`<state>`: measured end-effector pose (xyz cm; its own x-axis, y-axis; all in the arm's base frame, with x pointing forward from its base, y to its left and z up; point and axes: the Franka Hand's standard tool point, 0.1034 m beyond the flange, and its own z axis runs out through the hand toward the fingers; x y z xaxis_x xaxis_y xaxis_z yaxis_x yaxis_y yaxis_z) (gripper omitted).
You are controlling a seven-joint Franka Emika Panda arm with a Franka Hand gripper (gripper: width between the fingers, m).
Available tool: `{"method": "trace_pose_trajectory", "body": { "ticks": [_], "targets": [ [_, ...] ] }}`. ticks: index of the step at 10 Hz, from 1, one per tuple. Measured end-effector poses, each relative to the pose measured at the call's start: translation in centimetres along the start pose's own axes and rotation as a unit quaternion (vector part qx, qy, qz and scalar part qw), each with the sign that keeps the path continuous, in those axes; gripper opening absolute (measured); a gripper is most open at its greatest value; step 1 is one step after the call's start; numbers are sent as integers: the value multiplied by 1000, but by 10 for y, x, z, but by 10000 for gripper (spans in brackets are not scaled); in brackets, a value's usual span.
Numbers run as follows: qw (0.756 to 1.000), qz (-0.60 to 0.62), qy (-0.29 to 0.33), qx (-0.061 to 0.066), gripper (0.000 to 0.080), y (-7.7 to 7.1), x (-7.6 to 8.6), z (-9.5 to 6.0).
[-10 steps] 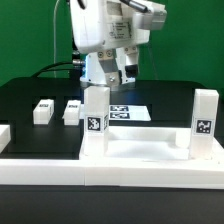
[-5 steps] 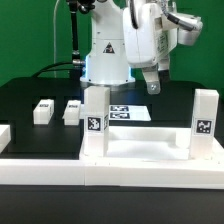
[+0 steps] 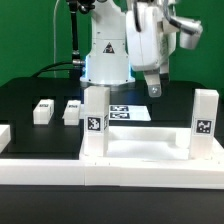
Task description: Assemble desk
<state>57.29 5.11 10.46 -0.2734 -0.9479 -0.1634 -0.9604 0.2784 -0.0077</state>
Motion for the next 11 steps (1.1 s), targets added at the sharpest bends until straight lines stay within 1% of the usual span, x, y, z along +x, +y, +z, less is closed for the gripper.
{"method": "trace_pose_trajectory", "body": {
  "ticks": [1, 2, 3, 6, 7, 8, 9, 11],
  "targets": [
    [1000, -16, 10, -8, 649, 16, 8, 12],
    [999, -24, 15, -19, 649, 24, 14, 22],
    [999, -24, 19, -23, 649, 25, 18, 28],
    [999, -24, 19, -23, 649, 25, 17, 28],
    [999, -40, 22, -20, 649, 26, 19, 31],
    [997, -67, 30, -21, 649, 34, 27, 40],
    [992, -115, 35, -34, 649, 41, 37, 49],
    [989, -129, 43, -58, 649, 51, 50, 66]
  ]
}}
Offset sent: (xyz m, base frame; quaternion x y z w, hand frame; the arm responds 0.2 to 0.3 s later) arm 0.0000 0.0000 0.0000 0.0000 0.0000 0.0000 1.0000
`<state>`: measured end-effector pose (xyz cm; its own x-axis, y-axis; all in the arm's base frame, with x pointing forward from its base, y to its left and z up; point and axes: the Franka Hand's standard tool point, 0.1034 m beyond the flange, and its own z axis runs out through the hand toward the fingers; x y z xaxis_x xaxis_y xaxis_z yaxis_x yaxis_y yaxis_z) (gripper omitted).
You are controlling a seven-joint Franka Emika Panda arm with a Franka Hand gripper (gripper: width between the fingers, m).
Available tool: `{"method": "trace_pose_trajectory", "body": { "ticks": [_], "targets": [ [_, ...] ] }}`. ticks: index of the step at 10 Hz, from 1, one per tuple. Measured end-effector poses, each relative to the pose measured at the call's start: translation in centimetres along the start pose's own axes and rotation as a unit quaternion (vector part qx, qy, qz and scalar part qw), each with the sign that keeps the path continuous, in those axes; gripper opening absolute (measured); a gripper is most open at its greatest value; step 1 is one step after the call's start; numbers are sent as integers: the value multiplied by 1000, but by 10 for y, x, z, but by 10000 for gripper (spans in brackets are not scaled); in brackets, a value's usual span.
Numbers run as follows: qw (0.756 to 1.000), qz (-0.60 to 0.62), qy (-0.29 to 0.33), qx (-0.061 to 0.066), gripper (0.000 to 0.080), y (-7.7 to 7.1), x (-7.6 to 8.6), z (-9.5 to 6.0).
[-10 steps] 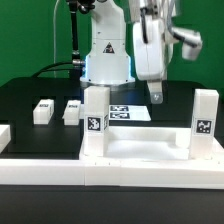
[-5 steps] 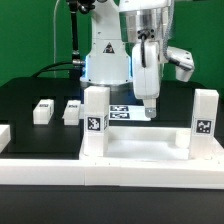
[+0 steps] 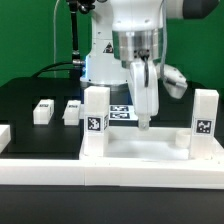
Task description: Assemble desk
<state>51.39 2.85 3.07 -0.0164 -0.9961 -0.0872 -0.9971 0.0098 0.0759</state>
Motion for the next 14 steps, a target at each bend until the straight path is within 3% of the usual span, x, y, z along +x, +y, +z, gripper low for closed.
{"method": "trace_pose_trajectory", "body": {
  "ticks": [1, 3, 6, 7, 8, 9, 10, 11, 12, 14],
  "targets": [
    [1000, 5, 6, 5, 649, 2, -1, 9],
    [1000, 3, 11, -8, 649, 10, -6, 22],
    [1000, 1, 12, -8, 622, 9, -6, 23],
    [1000, 1, 12, -8, 445, 9, -6, 23],
    [1000, 1, 12, -8, 445, 9, -6, 23],
    [1000, 1, 12, -8, 259, 9, -6, 23],
    [1000, 1, 12, -8, 124, 9, -6, 23],
    [1000, 2, 13, -4, 124, 7, -5, 22],
    [1000, 2, 13, -3, 70, 7, -5, 21],
    [1000, 2, 14, -3, 70, 7, -4, 21]
  ]
}}
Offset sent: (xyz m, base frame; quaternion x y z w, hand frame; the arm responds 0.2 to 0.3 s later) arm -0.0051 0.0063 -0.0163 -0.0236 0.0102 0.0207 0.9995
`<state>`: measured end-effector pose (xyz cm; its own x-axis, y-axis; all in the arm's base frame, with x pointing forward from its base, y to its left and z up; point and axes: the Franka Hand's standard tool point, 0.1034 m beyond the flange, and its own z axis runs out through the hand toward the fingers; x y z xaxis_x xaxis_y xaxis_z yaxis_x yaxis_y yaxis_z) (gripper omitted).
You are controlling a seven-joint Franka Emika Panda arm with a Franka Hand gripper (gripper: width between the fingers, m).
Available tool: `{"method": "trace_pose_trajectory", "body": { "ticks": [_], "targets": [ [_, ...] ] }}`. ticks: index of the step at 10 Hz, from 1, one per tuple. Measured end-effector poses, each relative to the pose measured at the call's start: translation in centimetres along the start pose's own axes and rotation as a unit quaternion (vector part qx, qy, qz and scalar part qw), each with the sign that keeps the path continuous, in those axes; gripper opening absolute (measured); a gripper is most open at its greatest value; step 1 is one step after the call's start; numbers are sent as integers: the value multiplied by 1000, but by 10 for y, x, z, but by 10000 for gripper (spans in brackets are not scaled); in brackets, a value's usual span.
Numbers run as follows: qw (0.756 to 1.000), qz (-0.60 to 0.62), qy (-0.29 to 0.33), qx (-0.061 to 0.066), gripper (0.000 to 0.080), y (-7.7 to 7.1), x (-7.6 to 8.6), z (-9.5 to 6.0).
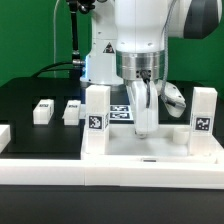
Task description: Assemble desk
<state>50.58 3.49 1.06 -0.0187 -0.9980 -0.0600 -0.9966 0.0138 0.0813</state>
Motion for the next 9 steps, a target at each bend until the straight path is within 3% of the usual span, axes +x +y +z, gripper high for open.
{"method": "trace_pose_trajectory", "body": {
  "ticks": [6, 7, 9],
  "targets": [
    [1000, -4, 1, 2, 70, -1, 2, -1],
    [998, -46, 14, 31, 70, -3, 17, -2],
    [991, -111, 39, 58, 69, 2, 39, 0]
  ]
}}
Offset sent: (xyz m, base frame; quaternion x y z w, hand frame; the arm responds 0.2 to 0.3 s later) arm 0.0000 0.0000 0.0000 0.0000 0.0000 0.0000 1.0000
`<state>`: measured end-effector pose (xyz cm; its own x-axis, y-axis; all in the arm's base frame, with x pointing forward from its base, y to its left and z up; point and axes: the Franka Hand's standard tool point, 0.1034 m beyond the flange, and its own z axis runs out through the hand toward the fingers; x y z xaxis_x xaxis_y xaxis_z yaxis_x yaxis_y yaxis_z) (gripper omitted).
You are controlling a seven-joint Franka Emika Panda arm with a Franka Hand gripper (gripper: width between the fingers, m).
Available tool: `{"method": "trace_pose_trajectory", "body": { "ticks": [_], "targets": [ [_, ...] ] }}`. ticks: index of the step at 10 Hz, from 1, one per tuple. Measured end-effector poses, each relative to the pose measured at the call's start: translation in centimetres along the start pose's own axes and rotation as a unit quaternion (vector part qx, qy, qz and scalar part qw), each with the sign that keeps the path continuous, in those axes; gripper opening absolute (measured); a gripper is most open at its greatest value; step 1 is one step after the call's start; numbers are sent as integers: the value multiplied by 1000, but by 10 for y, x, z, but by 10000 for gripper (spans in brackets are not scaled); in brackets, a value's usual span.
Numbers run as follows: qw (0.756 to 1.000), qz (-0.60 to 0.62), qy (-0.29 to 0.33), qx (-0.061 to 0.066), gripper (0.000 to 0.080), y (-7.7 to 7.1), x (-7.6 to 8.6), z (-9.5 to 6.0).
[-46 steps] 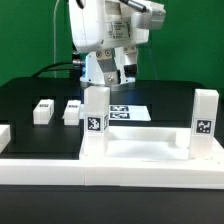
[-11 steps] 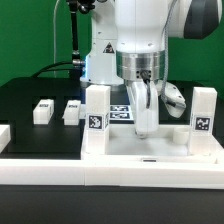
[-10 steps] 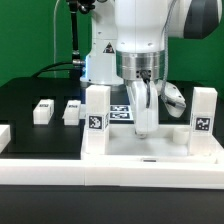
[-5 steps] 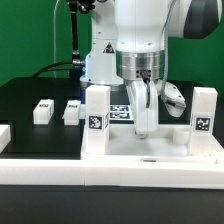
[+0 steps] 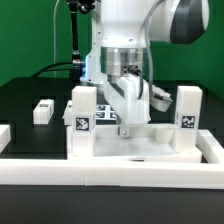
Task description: Assemble desk
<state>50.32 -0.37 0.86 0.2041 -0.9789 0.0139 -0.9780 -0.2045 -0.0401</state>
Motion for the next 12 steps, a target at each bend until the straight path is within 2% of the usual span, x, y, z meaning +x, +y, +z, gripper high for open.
{"method": "trace_pose_trajectory", "body": {
  "ticks": [1, 2, 5, 7, 8, 9, 12],
  "targets": [
    [1000, -26, 2, -1, 70, 0, -2, 0],
    [999, -30, -7, -11, 70, 2, -7, 0],
    [995, -96, -8, -13, 72, 7, 0, 0],
    [979, -204, -23, -18, 77, 22, 24, -1],
    [960, -279, -24, -16, 75, 26, 33, 0],
    [954, -301, -17, -10, 71, 25, 39, 0],
    [919, -395, -16, -12, 63, 24, 41, 0]
  ]
}}
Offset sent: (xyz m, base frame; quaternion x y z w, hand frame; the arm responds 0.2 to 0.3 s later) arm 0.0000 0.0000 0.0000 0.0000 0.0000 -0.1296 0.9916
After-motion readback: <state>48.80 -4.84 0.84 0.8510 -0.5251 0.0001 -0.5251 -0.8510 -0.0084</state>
